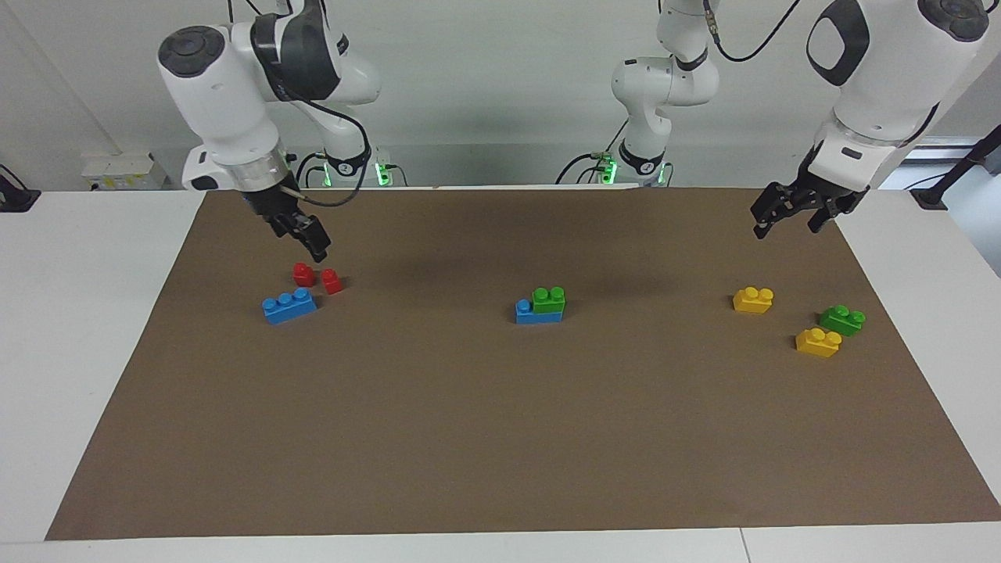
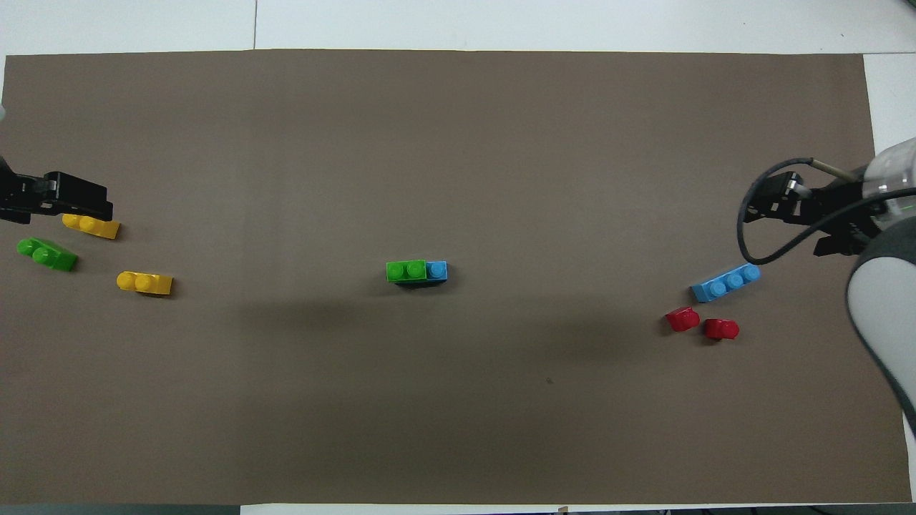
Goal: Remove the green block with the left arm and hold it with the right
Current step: 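Move both grippers toward the joined green and blue bricks in the middle, then grasp the green brick with the left gripper and blue with the right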
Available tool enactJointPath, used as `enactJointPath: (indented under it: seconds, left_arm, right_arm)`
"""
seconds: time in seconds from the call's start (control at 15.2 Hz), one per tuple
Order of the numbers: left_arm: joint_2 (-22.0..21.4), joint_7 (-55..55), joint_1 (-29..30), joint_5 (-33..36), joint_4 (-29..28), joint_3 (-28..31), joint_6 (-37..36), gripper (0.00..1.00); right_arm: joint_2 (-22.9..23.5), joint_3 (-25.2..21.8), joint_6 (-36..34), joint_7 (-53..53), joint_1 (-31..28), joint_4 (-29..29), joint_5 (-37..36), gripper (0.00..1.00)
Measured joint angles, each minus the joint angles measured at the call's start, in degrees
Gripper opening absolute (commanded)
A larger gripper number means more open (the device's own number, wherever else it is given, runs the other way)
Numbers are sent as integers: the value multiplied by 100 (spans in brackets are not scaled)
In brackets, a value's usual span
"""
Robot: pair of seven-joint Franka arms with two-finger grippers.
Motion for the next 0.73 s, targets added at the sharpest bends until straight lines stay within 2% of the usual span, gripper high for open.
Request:
enactJointPath:
  seconds: [0.13,0.26,0.46,0.59,0.73]
  left_arm:
    - [-17,-693,-164,-1,-126,-9,110,100]
    - [-86,-1325,-312,-3,-322,-17,232,100]
    - [-311,-2590,-592,-13,-818,-24,583,100]
    - [-480,-3695,-853,-20,-1202,-27,923,100]
    - [-609,-4952,-1152,-24,-1518,-37,1198,100]
  right_arm:
    - [183,8,394,1247,172,-77,632,100]
    - [357,8,794,1936,293,-166,1100,100]
    - [550,7,1267,2477,467,-351,1831,100]
    - [690,7,1340,2564,493,-425,2361,100]
    - [848,-1,1415,2660,587,-460,2596,100]
